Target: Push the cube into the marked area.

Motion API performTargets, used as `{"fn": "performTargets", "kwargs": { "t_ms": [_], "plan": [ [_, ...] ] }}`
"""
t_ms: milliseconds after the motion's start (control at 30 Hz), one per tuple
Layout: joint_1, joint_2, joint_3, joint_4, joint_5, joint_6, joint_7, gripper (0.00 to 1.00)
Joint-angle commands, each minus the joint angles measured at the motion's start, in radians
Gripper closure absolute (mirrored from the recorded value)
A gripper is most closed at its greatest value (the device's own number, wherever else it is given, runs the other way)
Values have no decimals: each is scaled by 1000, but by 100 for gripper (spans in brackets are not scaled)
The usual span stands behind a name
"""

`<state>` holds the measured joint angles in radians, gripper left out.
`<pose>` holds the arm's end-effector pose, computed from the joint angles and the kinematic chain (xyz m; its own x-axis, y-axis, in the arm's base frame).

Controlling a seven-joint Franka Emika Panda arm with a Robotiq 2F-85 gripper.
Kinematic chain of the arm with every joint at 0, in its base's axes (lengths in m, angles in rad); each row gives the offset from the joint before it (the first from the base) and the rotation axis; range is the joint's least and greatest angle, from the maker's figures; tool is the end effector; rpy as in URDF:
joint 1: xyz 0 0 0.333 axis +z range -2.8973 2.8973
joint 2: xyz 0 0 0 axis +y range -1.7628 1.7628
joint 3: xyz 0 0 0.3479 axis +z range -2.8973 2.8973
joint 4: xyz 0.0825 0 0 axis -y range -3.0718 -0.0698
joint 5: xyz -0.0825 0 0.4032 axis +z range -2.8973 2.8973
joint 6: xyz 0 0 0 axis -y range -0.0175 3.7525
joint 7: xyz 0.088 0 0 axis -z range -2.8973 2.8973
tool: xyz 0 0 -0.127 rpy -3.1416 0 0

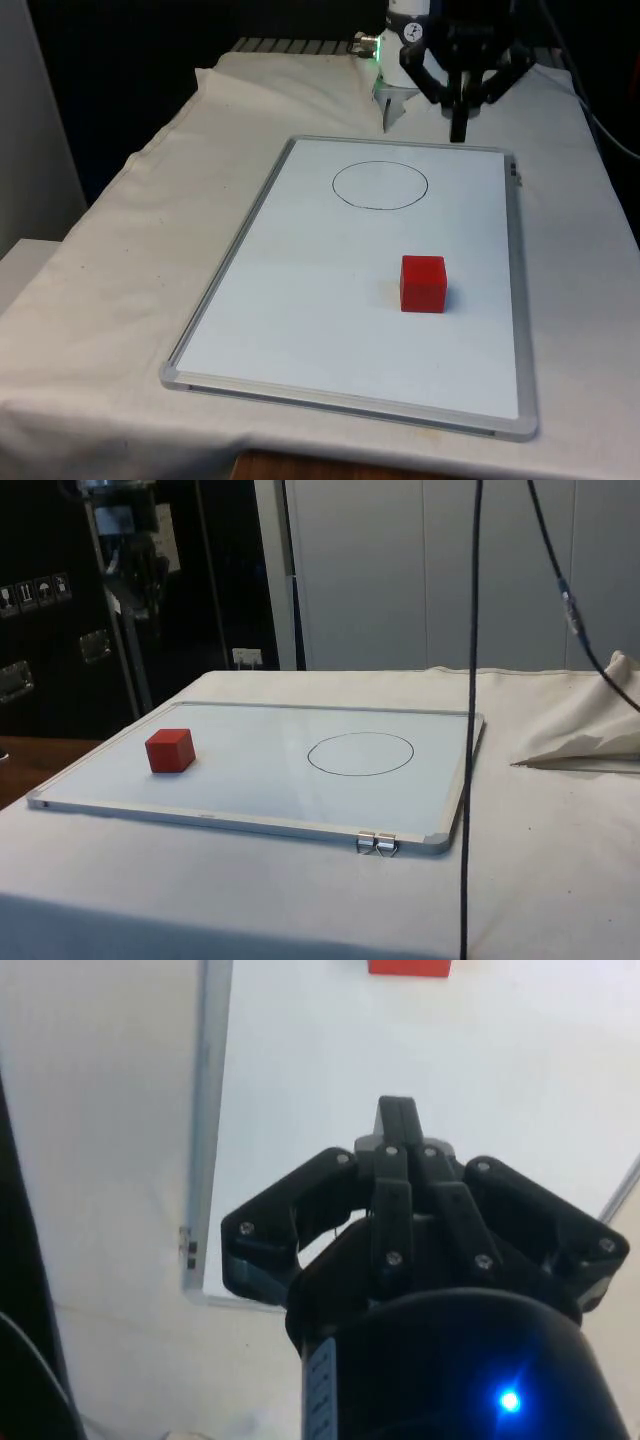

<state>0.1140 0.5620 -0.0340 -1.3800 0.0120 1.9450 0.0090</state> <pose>0.7463 0.0658 0.3875 0.9974 0.0718 0.0034 0.0718 -0.9974 0.0069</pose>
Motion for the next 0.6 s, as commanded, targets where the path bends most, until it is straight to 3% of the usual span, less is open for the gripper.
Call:
{"fn": "performTargets", "kwargs": {
  "t_ms": [0, 400, 433, 467, 567],
  "plan": [
    [2, 20, -3, 18, -5, 1, 3, 100],
    [-7, 203, -4, 194, -2, 19, -4, 100],
    [-4, 170, -5, 162, -3, 20, -2, 100],
    [-8, 216, -4, 207, -1, 19, -5, 100],
    [-11, 257, -4, 247, 0, 22, -7, 100]
  ]
}}
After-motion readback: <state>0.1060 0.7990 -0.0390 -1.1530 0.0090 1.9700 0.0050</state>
